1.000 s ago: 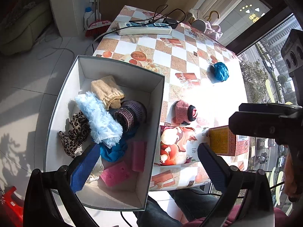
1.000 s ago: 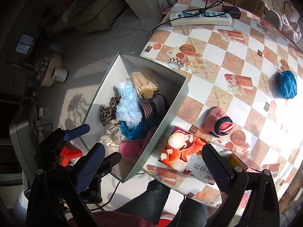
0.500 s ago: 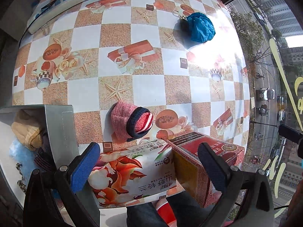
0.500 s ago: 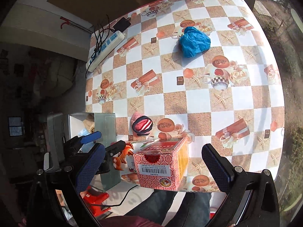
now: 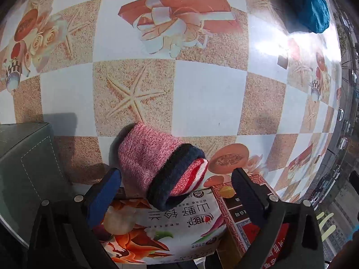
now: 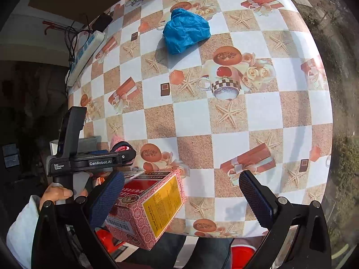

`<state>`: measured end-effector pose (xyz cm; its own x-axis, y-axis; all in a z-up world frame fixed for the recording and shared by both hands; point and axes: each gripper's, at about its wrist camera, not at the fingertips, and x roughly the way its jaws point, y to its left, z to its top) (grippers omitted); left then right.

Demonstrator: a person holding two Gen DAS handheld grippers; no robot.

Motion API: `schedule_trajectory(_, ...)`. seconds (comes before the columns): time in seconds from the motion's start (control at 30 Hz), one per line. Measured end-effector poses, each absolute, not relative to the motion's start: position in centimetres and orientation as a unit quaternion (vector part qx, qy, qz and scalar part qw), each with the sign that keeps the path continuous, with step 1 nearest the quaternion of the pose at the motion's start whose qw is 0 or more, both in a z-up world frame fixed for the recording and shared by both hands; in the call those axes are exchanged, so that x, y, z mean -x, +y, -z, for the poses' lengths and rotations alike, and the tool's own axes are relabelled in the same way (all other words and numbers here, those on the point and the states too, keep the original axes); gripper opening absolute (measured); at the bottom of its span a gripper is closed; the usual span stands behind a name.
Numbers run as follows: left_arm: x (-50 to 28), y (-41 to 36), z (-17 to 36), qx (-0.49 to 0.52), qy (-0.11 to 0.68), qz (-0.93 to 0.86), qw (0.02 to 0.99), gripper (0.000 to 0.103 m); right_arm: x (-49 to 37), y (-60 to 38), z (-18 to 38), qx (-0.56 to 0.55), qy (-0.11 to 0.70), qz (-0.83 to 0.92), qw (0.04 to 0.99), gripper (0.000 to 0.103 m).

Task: Organize soft objects
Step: 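Grasp the pink knit hat with the left tool while the right grasps the blue bag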

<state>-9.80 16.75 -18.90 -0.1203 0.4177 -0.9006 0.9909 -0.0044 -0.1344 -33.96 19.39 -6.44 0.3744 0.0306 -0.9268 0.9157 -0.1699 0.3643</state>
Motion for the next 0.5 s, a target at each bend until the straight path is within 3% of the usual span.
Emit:
schedule_trajectory(0.17, 9.0, 16.9, 19.6, -0.553, 0.647, 0.399, 0.343, 0.083, 33.8, 14.8, 8.1, -0.598, 0.404, 0.439, 0.536, 0.103)
schedule_trajectory(0.37, 9.1, 16.3, 17.8, -0.555, 0.6, 0.433, 0.381, 0.058, 33.2, 7.5, 10.6, -0.54, 0.43, 0.476, 0.545, 0.103)
schedule_trajectory(0.5, 9.4, 16.4, 17.0, -0.55, 0.582, 0.445, 0.401, 0.052, 31.8, 2.8, 11.8, -0.493, 0.437, 0.499, 0.563, 0.103)
